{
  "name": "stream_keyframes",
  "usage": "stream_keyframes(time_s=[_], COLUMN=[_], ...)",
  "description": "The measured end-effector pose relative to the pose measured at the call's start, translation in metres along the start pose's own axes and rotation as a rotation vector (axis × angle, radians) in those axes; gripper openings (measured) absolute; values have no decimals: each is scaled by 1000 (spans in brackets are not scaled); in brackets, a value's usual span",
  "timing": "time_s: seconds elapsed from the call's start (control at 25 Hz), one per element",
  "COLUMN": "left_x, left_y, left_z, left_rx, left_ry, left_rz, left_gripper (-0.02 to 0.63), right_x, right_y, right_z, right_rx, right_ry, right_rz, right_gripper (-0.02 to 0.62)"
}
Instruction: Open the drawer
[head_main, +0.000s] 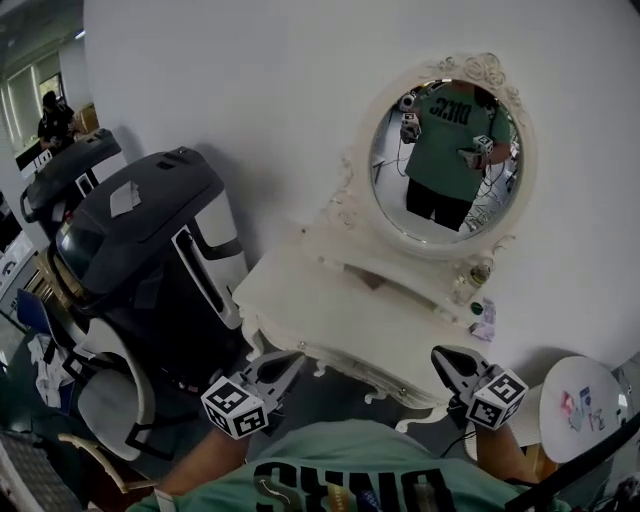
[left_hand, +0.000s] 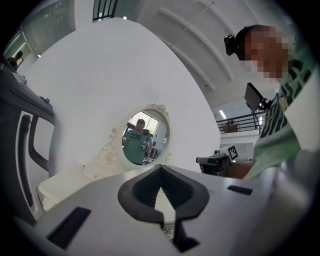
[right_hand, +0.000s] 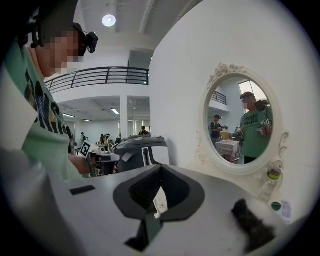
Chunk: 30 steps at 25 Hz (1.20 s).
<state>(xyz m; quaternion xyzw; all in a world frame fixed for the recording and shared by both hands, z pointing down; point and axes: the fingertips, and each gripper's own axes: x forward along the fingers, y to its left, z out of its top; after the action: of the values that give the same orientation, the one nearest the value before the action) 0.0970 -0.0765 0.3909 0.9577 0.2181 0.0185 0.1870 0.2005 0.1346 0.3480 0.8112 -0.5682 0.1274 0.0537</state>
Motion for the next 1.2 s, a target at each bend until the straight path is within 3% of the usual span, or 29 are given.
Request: stream_keyframes(time_s=[0.24, 0.48, 0.64, 0.76, 1.0, 1.2], left_x=[-23, -10, -1, 16, 23, 2], left_y=[35, 37, 41, 39, 36, 43], left_z=[-2, -1, -9, -20, -33, -52], left_rx=[-23, 19, -14, -26, -44, -54], left_ry=[-13, -25, -61, -52, -37, -13], left_rz=[158, 317, 500, 577, 714, 771], left_gripper=[8, 8, 8, 8, 8, 8], right_x=[68, 112, 156, 181, 215, 235], right_y=[-6, -25, -41, -55, -51, -25], right_z=[14, 19, 12, 15, 0, -19], right_rx=[-20, -53, -81, -95, -63, -49], right_ry=[-3, 0, 25, 16, 27, 62], right_rz=[163, 370, 558, 660, 819, 869], right_gripper=[9, 9, 9, 9, 9, 9])
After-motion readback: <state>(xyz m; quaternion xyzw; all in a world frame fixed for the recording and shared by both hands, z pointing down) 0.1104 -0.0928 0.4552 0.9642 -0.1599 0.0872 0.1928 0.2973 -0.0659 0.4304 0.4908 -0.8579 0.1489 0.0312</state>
